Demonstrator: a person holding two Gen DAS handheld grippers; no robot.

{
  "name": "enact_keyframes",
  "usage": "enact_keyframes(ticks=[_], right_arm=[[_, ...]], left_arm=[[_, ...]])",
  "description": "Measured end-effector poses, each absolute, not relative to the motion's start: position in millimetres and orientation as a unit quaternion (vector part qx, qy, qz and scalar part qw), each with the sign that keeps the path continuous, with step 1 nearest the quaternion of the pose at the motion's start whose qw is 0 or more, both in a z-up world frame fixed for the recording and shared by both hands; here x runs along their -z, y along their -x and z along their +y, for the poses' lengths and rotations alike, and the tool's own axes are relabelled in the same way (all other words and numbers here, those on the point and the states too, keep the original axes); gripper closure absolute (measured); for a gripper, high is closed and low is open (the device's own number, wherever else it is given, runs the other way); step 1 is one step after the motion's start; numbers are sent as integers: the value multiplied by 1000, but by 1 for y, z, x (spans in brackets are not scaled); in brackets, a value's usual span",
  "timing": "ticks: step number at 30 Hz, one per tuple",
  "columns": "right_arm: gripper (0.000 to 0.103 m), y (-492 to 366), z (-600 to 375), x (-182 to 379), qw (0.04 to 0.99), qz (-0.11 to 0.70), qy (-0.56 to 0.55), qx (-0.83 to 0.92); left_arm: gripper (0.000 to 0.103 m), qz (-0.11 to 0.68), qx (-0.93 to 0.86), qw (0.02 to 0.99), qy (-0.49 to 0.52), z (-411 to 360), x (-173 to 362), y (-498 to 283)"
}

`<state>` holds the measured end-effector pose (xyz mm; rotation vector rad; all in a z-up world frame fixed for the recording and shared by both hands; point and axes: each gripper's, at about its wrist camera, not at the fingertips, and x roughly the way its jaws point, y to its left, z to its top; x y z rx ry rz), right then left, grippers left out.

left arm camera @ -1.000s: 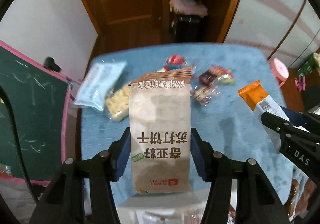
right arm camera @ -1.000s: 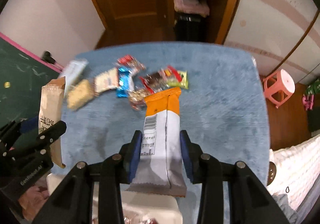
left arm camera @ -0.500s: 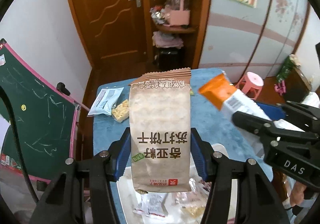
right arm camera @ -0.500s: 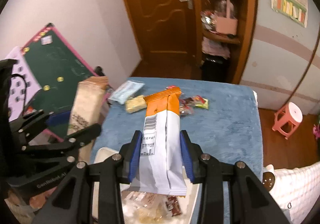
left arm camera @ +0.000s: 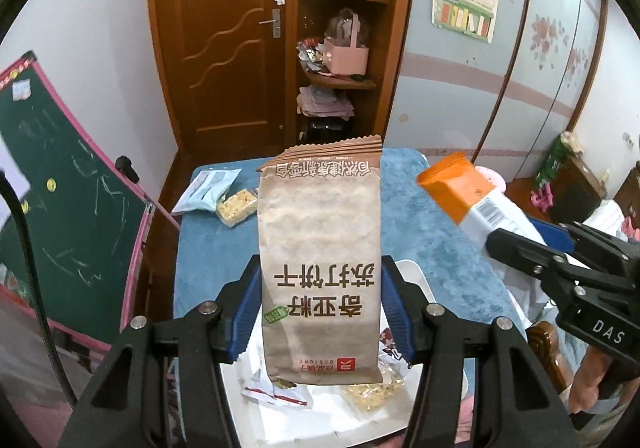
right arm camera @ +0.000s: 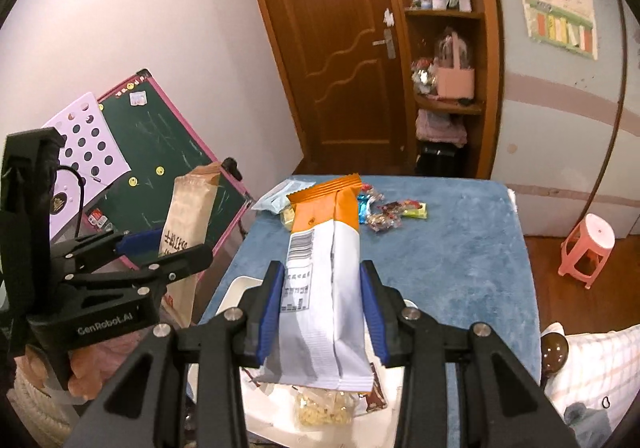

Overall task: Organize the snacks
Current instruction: 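Carry both packs into the white tray and open both tools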

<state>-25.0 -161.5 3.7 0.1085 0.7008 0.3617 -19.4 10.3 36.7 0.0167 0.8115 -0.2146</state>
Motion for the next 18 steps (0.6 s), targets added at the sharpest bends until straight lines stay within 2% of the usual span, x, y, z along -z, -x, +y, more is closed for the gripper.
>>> enact_keyframes(ticks=[10, 18], right_arm=[[64, 61, -156, 53, 941, 306, -36, -141], [64, 54, -157, 105, 931, 349, -13, -102]], left_arm=[[48, 434, 66, 898, 7, 12, 56, 42], [48, 502, 43, 864, 0, 7, 130, 38]])
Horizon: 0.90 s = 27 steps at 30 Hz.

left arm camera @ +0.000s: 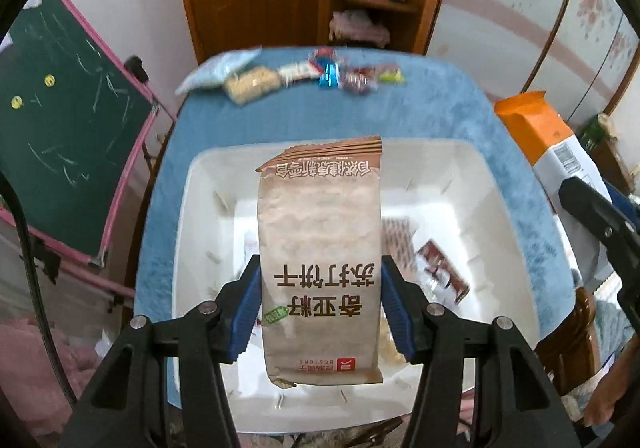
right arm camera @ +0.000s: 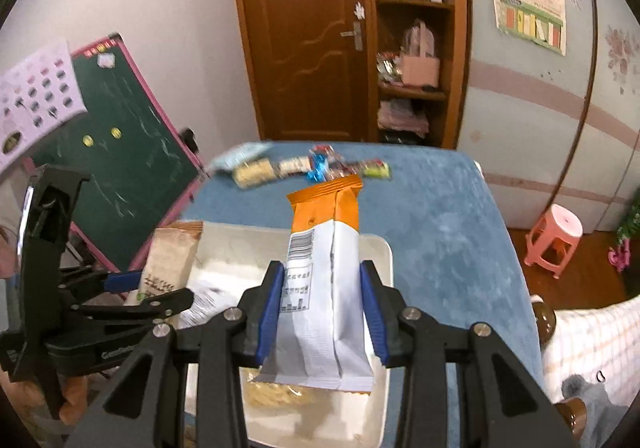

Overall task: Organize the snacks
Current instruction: 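Carry both packs into the white tray and open both tools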

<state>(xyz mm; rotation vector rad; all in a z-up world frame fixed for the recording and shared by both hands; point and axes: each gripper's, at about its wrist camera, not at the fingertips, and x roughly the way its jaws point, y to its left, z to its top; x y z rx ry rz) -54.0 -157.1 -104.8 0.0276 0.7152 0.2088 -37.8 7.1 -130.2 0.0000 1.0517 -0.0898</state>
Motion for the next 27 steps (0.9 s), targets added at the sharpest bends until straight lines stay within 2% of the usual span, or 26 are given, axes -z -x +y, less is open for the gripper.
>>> enact_keyframes(ticks=[6, 21, 23, 25, 27], right_arm=[[64, 44, -155, 134, 911, 398, -25, -102], [64, 33, -142, 155, 893, 436, -17, -116], [64, 33, -139, 155, 891, 438, -13, -119], [60, 32, -137, 157, 889, 442, -9, -122], [52, 31, -135, 158, 887, 445, -6, -121]], left_arm=[[48, 516, 45, 855, -10, -3, 145, 35], [48, 534, 48, 844, -6, -7, 155, 25], [44, 537, 49, 842, -1, -5, 155, 24], [30, 538, 52, 841, 8, -4, 155, 23], [21, 533, 55, 844, 15, -2, 152, 23]])
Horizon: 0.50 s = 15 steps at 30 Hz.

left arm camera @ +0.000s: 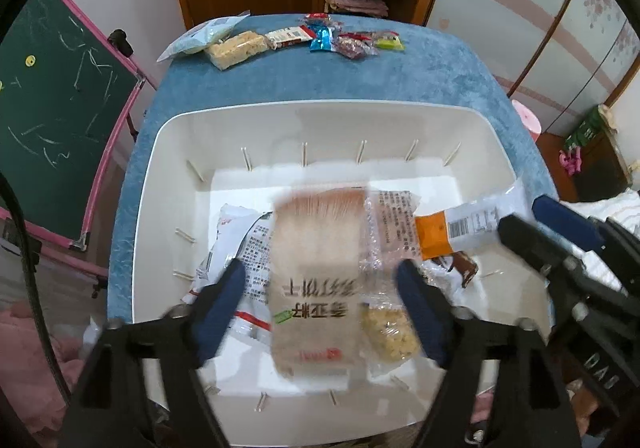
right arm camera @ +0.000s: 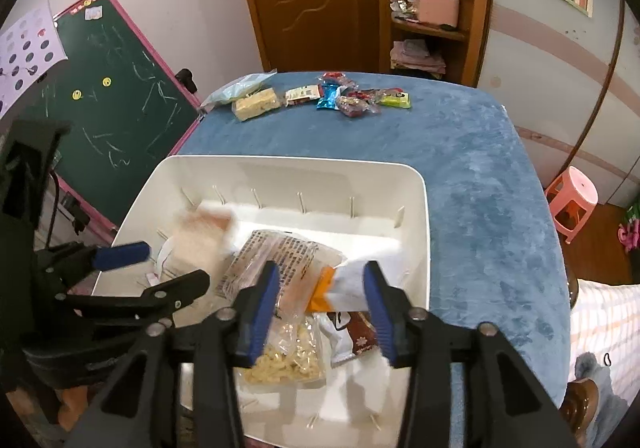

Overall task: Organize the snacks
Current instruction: 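Carry both packs into the white tray and open both tools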

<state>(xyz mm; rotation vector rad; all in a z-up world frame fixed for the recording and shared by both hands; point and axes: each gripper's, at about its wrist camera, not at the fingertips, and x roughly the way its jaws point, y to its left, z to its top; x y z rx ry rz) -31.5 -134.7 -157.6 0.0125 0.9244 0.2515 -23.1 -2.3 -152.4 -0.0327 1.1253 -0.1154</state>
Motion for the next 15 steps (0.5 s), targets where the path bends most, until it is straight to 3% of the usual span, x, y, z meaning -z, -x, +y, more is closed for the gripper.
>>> enact_keyframes(ticks=[15], right_arm=[[49, 27, -139, 161, 886, 448, -10, -118]], left_arm=[[21, 532, 52, 845, 10, -5, 151, 20]])
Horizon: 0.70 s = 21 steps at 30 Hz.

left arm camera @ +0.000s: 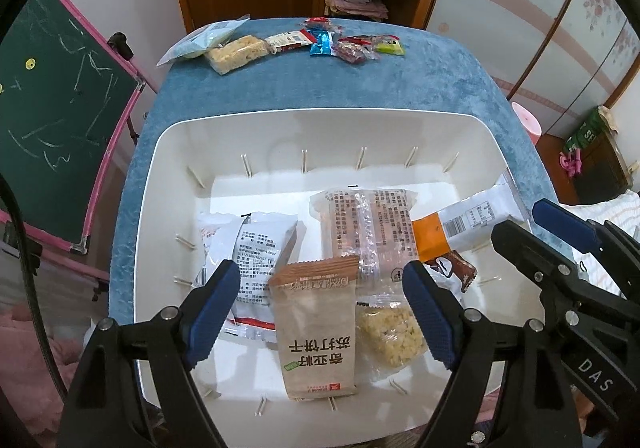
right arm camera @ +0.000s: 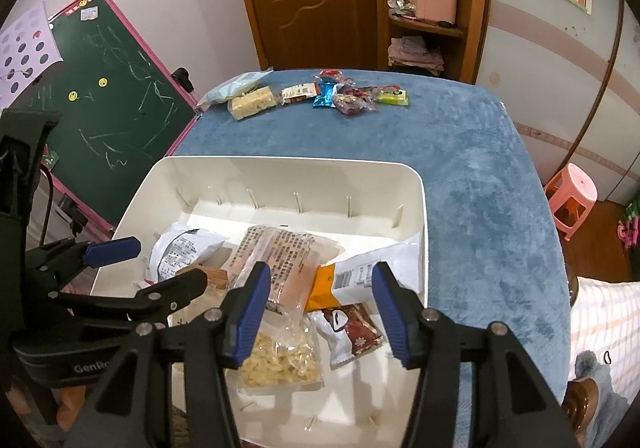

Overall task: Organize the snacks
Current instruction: 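Carry both packs into the white tray and open both tools, then move both tools from the tray back over the remaining snacks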

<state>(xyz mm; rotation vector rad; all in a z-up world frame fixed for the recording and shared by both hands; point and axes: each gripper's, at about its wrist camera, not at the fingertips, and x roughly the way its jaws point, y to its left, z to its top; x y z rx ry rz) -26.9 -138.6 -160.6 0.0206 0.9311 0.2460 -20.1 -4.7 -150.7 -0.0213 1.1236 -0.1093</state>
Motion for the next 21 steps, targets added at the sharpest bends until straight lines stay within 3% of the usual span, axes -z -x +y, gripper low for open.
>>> enact_keyframes(ticks=[21], right_arm=[[50, 15, -143, 171, 881, 460, -18, -111]], left_arm=[[21, 530, 52, 847, -9, -8, 153, 6]])
